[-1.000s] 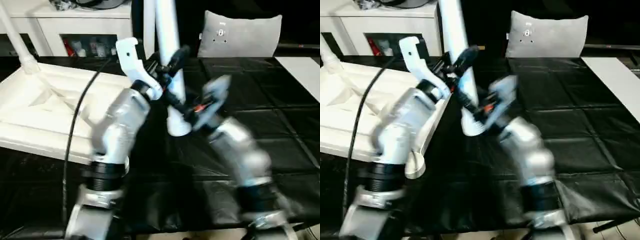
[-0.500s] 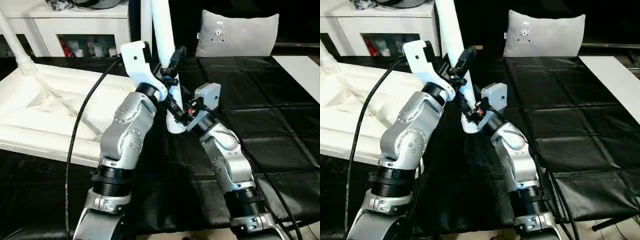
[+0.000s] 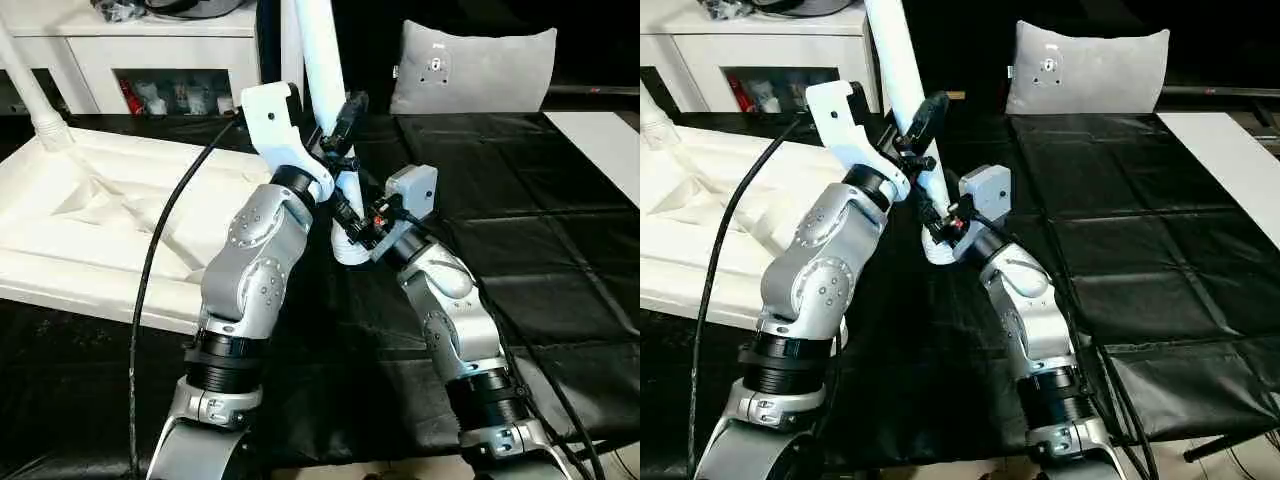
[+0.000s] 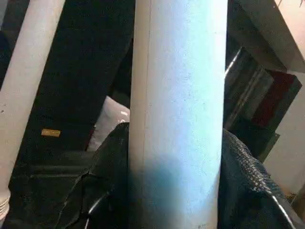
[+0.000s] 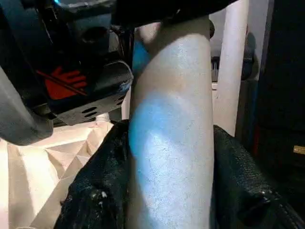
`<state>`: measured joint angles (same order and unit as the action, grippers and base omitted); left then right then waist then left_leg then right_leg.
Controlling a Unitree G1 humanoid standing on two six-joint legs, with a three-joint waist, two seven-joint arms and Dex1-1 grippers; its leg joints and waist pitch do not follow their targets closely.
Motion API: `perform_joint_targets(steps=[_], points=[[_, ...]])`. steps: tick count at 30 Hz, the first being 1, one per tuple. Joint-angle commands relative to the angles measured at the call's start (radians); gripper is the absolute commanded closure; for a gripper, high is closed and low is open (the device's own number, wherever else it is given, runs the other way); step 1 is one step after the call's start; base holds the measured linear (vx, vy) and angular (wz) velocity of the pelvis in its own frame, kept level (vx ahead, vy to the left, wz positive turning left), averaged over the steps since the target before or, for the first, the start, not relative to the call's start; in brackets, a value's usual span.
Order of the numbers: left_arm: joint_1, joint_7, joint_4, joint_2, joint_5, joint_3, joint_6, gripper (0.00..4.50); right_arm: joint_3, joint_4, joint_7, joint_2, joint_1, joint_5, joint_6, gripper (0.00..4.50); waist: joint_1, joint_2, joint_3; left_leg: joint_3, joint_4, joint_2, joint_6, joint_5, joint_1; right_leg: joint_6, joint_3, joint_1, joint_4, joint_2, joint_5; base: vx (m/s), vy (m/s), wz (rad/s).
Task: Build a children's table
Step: Pick table leg
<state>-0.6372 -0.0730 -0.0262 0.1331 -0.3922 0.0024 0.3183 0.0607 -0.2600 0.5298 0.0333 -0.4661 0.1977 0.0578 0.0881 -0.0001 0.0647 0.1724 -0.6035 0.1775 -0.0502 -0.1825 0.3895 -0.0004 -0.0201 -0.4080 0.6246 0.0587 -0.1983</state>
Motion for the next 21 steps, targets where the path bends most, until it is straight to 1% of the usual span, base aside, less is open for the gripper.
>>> perform_joint_targets(steps=[1, 3, 5, 6, 7, 9, 10, 12, 14, 15, 16, 17, 18, 20, 21], points=[[-0.001, 0.039, -0.009, 0.015, 0.013, 0.027, -0.01, 2.66, 0.001, -0.011, -0.017, -0.012, -0.01, -0.02, -0.01, 2.64, -0.002, -0.004, -0.075, -0.011, 0.064, 0.04, 0.038, -0.123, -0.015, -0.193, 0.033, 0.055, -0.068, 0.064, -0.042, 0.0, 0.0, 0.0], [-0.003, 0.043, -0.015, 0.014, 0.012, 0.034, -0.009, 2.66, -0.002, -0.01, -0.019, -0.016, -0.007, -0.017, -0.029, 2.64, -0.002, -0.006, -0.076, -0.011, 0.064, 0.039, 0.036, -0.123, -0.015, -0.194, 0.032, 0.056, -0.067, 0.063, -0.04, 0.0, 0.0, 0.0], [-0.004, 0.044, -0.018, 0.014, 0.01, 0.037, -0.009, 2.66, -0.005, -0.011, -0.025, -0.019, -0.005, -0.018, -0.035, 2.64, -0.002, -0.006, -0.075, -0.011, 0.064, 0.039, 0.036, -0.122, -0.015, -0.194, 0.033, 0.056, -0.067, 0.063, -0.036, 0.0, 0.0, 0.0], [-0.005, 0.044, -0.018, 0.014, 0.011, 0.037, -0.009, 2.66, -0.005, -0.013, -0.031, -0.022, -0.005, -0.023, -0.031, 2.08, -0.001, -0.006, -0.076, -0.011, 0.064, 0.039, 0.036, -0.121, -0.015, -0.195, 0.032, 0.056, -0.067, 0.064, -0.036, 0.0, 0.0, 0.0], [-0.005, 0.043, -0.018, 0.015, 0.011, 0.036, -0.009, 2.67, -0.004, -0.019, -0.034, -0.027, -0.006, -0.026, -0.025, 1.94, -0.001, -0.005, -0.076, -0.011, 0.063, 0.039, 0.035, -0.121, -0.015, -0.195, 0.032, 0.056, -0.067, 0.064, -0.038, 0.0, 0.0, 0.0], [-0.005, 0.044, -0.017, 0.015, 0.011, 0.036, -0.009, 2.67, -0.003, -0.022, -0.03, -0.031, -0.007, -0.026, -0.023, 1.94, -0.001, -0.006, -0.076, -0.011, 0.063, 0.039, 0.033, -0.122, -0.015, -0.196, 0.032, 0.057, -0.067, 0.064, -0.038, 0.0, 0.0, 0.0], [-0.005, 0.043, -0.019, 0.013, 0.011, 0.038, -0.008, 2.68, 0.001, -0.021, -0.01, -0.035, -0.006, -0.012, -0.042, 1.87, -0.002, -0.006, -0.076, -0.011, 0.063, 0.039, 0.035, -0.121, -0.015, -0.197, 0.032, 0.057, -0.066, 0.063, -0.036, 0.0, 0.0, 0.0], [-0.008, 0.043, -0.024, 0.008, 0.011, 0.042, -0.008, 2.68, 0.009, -0.018, 0.001, -0.043, -0.004, -0.012, -0.05, 1.56, -0.001, -0.007, -0.076, -0.011, 0.062, 0.039, 0.038, -0.121, -0.015, -0.197, 0.032, 0.057, -0.067, 0.064, -0.037, 0.0, 0.0, 0.0], [-0.018, 0.041, -0.041, -0.012, 0.008, 0.06, -0.009, 2.68, 0.021, -0.004, 0.021, -0.052, 0.007, -0.007, -0.076, 1.52, -0.001, -0.007, -0.076, -0.011, 0.062, 0.039, 0.038, -0.124, -0.015, -0.197, 0.032, 0.058, -0.067, 0.063, -0.041, 0.0, 0.0, 0.0], [-0.022, 0.039, -0.048, -0.022, 0.007, 0.067, -0.009, 2.68, 0.024, 0.002, 0.038, -0.058, 0.012, 0.001, -0.084, 1.4, -0.002, -0.009, -0.076, -0.011, 0.062, 0.038, 0.04, -0.121, -0.015, -0.196, 0.031, 0.058, -0.067, 0.062, -0.039, 0.0, 0.0, 0.0], [-0.026, 0.036, -0.053, -0.031, 0.007, 0.072, -0.009, 2.68, 0.025, 0.007, 0.053, -0.064, 0.016, 0.01, -0.092, 1.25, -0.001, -0.008, -0.076, -0.011, 0.062, 0.037, 0.043, -0.121, -0.015, -0.196, 0.032, 0.058, -0.068, 0.063, -0.04, 0.0, 0.0, 0.0], [-0.028, 0.035, -0.058, -0.04, 0.006, 0.078, -0.006, 2.68, 0.024, 0.011, 0.061, -0.071, 0.019, 0.014, -0.095, 1.25, -0.001, -0.008, -0.077, -0.011, 0.062, 0.038, 0.044, -0.121, -0.015, -0.195, 0.032, 0.058, -0.067, 0.063, -0.041, 0.0, 0.0, 0.0], [-0.03, 0.032, -0.061, -0.048, 0.004, 0.083, -0.003, 2.68, 0.022, 0.016, 0.067, -0.079, 0.023, 0.02, -0.102, 1.16, 0.0, -0.007, -0.077, -0.011, 0.061, 0.038, 0.044, -0.118, -0.015, -0.195, 0.031, 0.057, -0.066, 0.064, -0.04, 0.0, 0.0, 0.0], [-0.034, 0.021, -0.067, -0.069, -0.007, 0.097, 0.009, 2.68, 0.011, 0.032, 0.092, -0.107, 0.03, 0.043, -0.145, 1.06, 0.002, -0.001, -0.077, -0.013, 0.061, 0.038, 0.043, -0.111, -0.015, -0.198, 0.031, 0.058, -0.064, 0.063, -0.026, 0.0, 0.0, 0.0], [-0.036, 0.016, -0.069, -0.076, -0.011, 0.101, 0.015, 2.68, 0.004, 0.039, 0.098, -0.116, 0.032, 0.053, -0.163, 0.94, 0.003, -0.002, -0.079, -0.013, 0.061, 0.038, 0.043, -0.107, -0.016, -0.203, 0.03, 0.059, -0.062, 0.063, -0.012, 0.0, 0.0, 0.0]])
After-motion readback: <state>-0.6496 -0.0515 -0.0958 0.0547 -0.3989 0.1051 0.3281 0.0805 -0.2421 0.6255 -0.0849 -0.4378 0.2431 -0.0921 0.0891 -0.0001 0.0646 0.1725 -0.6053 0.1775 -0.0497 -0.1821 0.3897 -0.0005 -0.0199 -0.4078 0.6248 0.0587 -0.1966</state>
